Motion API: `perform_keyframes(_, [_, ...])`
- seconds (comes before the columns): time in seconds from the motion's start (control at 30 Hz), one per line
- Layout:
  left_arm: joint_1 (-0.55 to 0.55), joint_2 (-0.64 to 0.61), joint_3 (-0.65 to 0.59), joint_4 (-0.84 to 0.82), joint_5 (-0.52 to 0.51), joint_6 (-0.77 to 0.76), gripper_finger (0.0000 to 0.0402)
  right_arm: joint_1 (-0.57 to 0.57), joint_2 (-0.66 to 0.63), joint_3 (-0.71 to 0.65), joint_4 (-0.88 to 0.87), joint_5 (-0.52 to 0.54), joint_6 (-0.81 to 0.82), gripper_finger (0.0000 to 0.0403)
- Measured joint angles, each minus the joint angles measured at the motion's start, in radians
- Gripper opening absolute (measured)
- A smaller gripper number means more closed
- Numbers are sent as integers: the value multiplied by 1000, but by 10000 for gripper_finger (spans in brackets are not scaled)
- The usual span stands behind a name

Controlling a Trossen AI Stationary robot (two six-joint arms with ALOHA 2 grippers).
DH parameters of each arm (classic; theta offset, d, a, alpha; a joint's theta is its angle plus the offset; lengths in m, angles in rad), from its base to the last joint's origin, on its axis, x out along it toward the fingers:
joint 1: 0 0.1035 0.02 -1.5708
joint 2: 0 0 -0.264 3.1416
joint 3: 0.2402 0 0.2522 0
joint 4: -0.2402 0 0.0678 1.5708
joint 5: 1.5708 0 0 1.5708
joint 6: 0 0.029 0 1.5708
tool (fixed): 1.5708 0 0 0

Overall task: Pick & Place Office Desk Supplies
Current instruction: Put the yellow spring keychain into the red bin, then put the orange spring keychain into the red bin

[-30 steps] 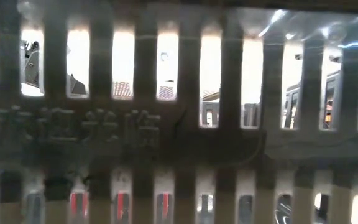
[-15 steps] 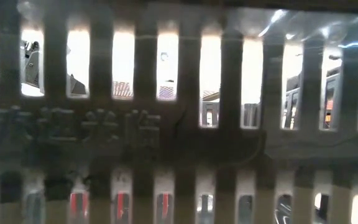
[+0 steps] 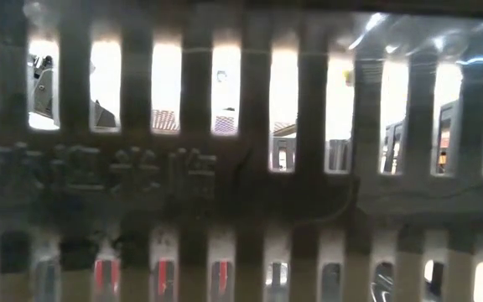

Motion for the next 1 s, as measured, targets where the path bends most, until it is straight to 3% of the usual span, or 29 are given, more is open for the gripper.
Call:
perform_keyframes(0.17, [0,0,0,1,0,0,262,-68,-1,-32,183,49,-163,0])
perform_keyframes(0.37, [0,0,0,0,0,0,262,-158,-1,-112,450,-64,-327,0])
perform_keyframes(0.53, [0,0,0,0,0,0,262,-227,6,-120,479,-87,-351,10])
perform_keyframes(0.77, [0,0,0,-8,0,0,262,-280,6,-119,488,-232,-340,75])
perform_keyframes(1.0, [0,0,0,-9,0,0,262,-280,6,-119,494,-256,-328,169])
